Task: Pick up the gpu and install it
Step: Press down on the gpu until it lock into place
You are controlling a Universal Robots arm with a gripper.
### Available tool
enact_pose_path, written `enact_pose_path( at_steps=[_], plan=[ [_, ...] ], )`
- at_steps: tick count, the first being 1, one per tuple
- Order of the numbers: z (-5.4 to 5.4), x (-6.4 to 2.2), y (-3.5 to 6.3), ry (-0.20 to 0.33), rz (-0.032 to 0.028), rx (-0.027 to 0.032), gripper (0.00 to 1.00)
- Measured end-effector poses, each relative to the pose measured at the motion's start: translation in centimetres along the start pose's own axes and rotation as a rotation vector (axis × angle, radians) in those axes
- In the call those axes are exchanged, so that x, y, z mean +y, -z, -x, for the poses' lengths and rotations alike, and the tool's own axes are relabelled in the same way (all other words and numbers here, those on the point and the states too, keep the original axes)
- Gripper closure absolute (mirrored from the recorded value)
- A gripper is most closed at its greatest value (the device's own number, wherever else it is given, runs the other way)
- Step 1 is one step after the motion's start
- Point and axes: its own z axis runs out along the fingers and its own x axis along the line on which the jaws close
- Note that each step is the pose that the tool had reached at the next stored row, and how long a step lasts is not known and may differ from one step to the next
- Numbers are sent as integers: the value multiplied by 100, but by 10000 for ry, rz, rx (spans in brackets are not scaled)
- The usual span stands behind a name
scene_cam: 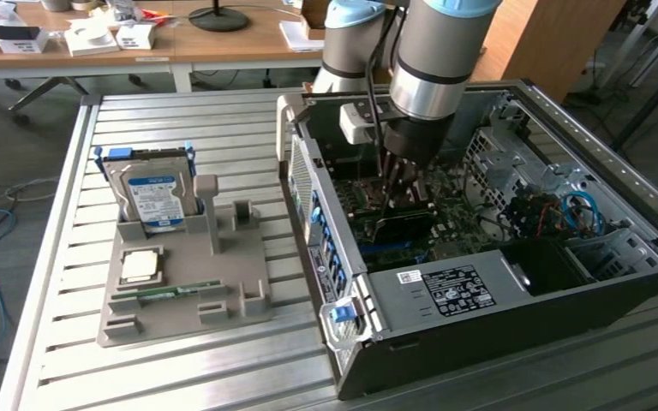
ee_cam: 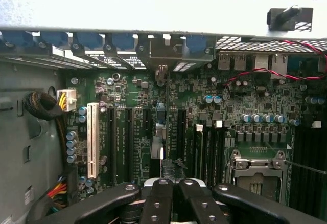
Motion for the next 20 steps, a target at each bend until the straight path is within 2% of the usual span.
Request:
enact_pose_path(
  at_steps=[20],
  plan=[
    [0,1,-22,-1,0,-4,89]
  ],
)
